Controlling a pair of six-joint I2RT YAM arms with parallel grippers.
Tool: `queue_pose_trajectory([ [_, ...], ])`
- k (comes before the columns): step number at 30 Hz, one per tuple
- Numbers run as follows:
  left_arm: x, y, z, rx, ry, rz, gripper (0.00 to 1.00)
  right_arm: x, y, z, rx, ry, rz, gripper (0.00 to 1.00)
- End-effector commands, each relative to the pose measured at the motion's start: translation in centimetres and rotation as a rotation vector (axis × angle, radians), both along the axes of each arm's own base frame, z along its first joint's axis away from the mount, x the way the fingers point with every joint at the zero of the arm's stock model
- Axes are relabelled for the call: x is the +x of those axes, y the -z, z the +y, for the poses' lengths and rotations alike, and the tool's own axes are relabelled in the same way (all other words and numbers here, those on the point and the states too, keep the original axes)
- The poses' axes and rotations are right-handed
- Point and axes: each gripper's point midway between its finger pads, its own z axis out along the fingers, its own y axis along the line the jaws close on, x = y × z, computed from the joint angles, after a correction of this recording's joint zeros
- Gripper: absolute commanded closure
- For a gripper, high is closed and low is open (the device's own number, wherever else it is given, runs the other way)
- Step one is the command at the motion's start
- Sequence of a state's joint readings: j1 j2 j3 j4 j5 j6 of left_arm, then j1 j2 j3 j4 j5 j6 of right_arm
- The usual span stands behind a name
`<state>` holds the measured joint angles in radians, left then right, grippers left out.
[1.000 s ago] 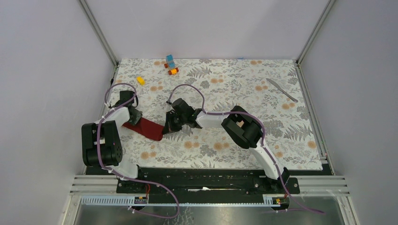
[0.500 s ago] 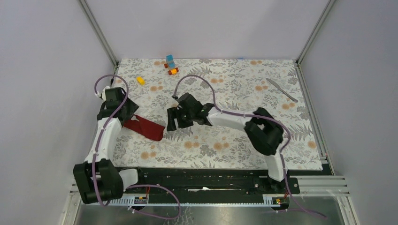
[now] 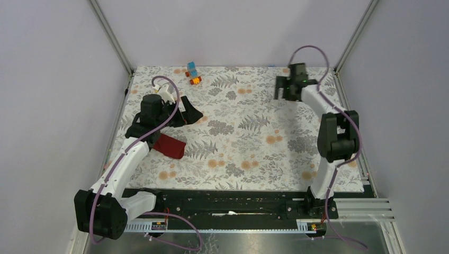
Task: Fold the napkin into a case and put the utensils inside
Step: Insert the fork into the folded napkin, then pick up the knife from the corner of the board.
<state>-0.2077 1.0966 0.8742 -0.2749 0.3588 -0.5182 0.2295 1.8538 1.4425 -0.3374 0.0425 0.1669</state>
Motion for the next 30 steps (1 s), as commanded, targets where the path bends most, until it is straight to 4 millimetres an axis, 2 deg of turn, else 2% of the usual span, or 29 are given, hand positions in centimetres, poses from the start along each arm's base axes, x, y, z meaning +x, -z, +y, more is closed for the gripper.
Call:
queue_pose_trajectory([
  [1, -0.5, -4.5, -1.8, -0.013, 0.179, -0.2, 0.01, 2.9, 1.4, -11.3, -0.147, 0.129, 0.097, 0.0],
  [4, -1.3, -4.5, -2.5, -0.052, 0.224, -0.186, 0.01, 4.8, 2.2, -17.7, -0.174, 0.211, 0.13, 0.0],
  [6, -2.0, -4.1, -3.5, -0.137, 0.254, -0.152, 0.01, 5.7, 3.0, -20.5, -0.159, 0.234, 0.152, 0.0],
  [8, -2.7, -3.4, -4.7, -0.221, 0.299, -0.095, 0.01, 6.3, 3.7, -22.6, -0.129, 0.263, 0.163, 0.0],
  [11, -3.4, -2.2, -6.4, -0.248, 0.351, -0.024, 0.01, 7.7, 4.8, -24.3, -0.096, 0.275, 0.155, 0.01],
  [15, -4.2, -2.0, -8.0, -0.23, 0.41, -0.005, 0.01, 8.3, 6.8, -24.2, -0.084, 0.245, 0.192, 0.02],
  [20, -4.4, -2.8, -8.5, -0.263, 0.444, -0.004, 0.06, 7.0, 9.7, -23.3, -0.043, 0.234, 0.281, 0.1],
  [25, -4.5, -3.5, -8.7, -0.283, 0.452, -0.01, 0.07, 4.1, 10.3, -21.4, 0.016, 0.246, 0.362, 0.29],
  [30, -4.5, -4.3, -8.6, -0.296, 0.43, -0.019, 0.08, 0.5, 10.8, -19.5, -0.014, 0.273, 0.422, 0.54],
])
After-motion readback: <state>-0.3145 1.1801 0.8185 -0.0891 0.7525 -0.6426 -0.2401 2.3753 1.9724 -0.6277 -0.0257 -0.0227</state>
